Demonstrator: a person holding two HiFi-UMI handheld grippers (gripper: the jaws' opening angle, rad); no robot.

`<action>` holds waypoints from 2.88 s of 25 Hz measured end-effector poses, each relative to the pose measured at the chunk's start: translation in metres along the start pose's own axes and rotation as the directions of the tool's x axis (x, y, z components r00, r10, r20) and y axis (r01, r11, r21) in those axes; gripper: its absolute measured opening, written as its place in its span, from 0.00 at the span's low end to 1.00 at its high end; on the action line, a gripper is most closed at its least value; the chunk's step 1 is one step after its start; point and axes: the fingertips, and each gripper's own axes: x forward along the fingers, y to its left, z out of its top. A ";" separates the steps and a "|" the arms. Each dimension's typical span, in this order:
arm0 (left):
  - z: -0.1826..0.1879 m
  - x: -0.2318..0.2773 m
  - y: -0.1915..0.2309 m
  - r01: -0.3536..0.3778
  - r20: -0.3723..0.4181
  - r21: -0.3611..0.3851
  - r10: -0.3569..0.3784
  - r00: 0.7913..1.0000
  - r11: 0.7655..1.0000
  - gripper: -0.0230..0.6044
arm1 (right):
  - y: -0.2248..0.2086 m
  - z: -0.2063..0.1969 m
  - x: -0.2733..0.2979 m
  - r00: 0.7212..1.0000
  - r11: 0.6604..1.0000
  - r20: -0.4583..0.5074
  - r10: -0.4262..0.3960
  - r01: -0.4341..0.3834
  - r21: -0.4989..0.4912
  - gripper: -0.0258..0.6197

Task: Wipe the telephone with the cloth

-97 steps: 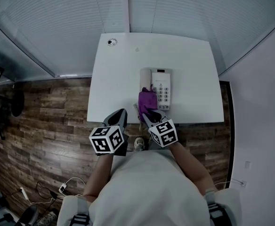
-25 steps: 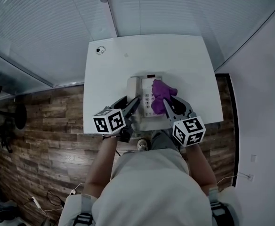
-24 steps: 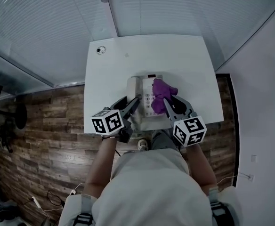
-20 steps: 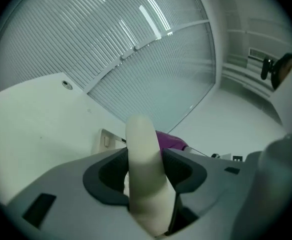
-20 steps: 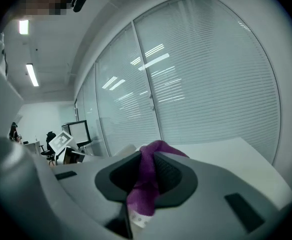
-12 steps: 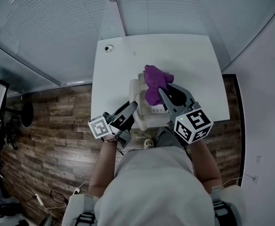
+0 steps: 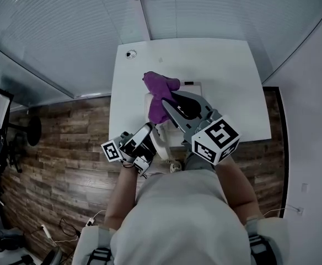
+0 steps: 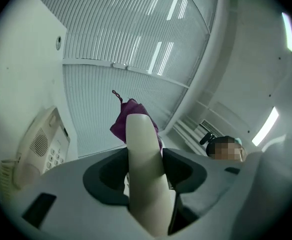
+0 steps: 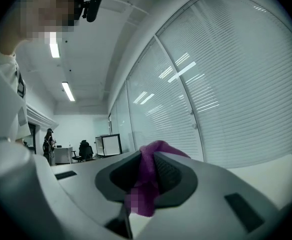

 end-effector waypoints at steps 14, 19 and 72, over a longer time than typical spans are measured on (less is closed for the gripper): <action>-0.002 0.005 -0.015 0.096 0.000 -0.045 -0.096 0.995 0.994 0.40 | 0.017 -0.010 0.006 0.995 0.994 -0.020 0.093 -0.092 0.052 0.17; 0.001 0.005 -0.016 0.103 0.025 -0.048 -0.102 0.995 0.994 0.40 | 0.019 -0.017 0.005 0.994 0.993 -0.037 0.103 -0.100 0.064 0.17; 0.053 -0.005 -0.013 0.061 0.240 0.018 -0.064 0.969 0.998 0.39 | 0.071 -0.077 -0.022 0.922 0.945 -0.213 0.323 -0.300 0.133 0.17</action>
